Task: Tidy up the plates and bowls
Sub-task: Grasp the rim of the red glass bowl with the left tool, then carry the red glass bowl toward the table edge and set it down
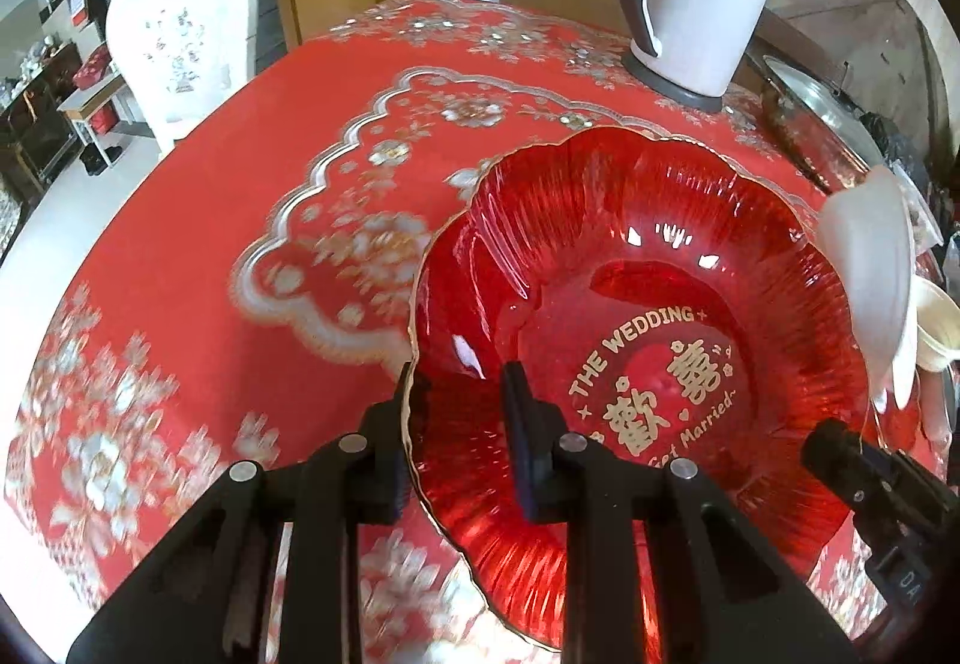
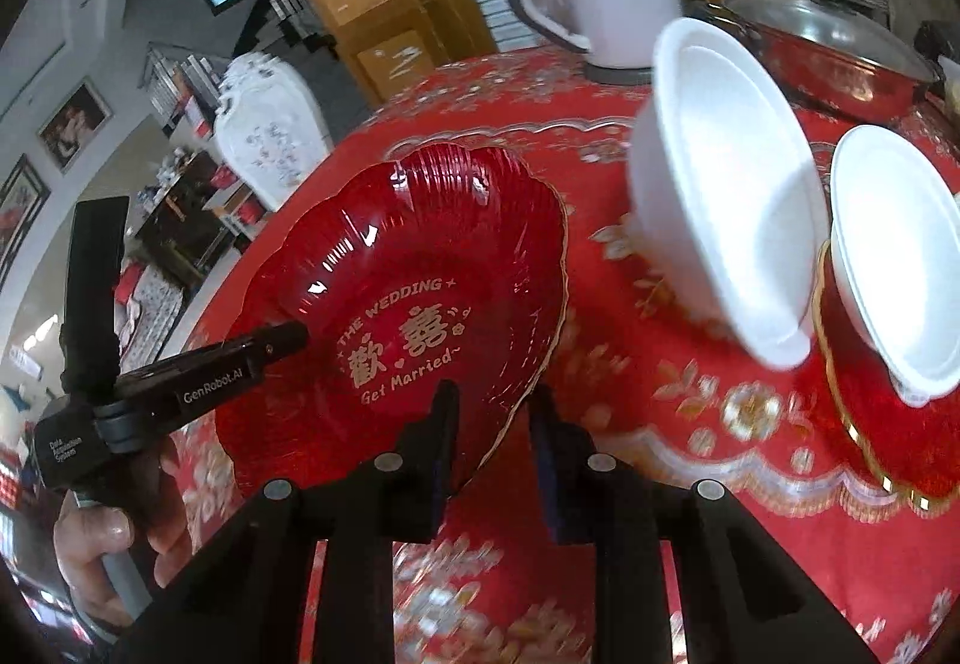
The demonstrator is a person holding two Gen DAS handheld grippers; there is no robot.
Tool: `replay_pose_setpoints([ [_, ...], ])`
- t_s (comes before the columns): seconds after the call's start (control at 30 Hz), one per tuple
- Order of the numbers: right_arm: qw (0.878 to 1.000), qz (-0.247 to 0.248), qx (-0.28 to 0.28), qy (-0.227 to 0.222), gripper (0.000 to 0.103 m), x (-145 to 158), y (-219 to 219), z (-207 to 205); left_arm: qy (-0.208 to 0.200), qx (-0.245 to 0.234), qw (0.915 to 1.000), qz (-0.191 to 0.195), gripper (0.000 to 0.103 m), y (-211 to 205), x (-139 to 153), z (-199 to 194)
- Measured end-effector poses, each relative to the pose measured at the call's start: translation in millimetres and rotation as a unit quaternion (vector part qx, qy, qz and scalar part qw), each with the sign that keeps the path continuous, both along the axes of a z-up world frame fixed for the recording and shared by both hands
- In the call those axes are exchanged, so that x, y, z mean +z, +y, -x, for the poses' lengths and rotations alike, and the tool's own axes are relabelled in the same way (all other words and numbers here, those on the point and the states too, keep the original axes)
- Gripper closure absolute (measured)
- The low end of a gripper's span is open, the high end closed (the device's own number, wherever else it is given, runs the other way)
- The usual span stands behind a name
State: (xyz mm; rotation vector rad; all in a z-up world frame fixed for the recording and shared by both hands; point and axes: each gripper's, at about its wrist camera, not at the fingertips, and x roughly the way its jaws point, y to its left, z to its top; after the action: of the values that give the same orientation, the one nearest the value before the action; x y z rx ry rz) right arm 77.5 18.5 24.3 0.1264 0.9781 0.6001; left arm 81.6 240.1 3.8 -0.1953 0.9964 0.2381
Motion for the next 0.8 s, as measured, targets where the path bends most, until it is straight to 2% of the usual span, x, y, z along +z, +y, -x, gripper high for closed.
replay_pose_setpoints([
  [0.23,0.999,-0.001,0.042,0.014,0.076,-11.1,12.7,46.5,-0.011,0.018,0.9998,0.001,0.080,12.5,4.9,56.7],
  [0.37,0.998,-0.001,0.052,0.019,0.076,-15.7,21.9,59.8,-0.017,0.028,0.9995,-0.002,0.080,14.3,4.1,83.9],
  [0.63,0.998,0.011,0.062,0.021,0.073,-20.1,25.1,77.1,-0.001,0.040,0.9991,0.013,0.080,17.9,-16.8,104.6],
  [0.8,0.998,0.015,0.064,0.017,0.071,-24.0,27.1,81.9,-0.003,0.051,0.9987,-0.007,0.080,15.5,-23.3,106.4],
])
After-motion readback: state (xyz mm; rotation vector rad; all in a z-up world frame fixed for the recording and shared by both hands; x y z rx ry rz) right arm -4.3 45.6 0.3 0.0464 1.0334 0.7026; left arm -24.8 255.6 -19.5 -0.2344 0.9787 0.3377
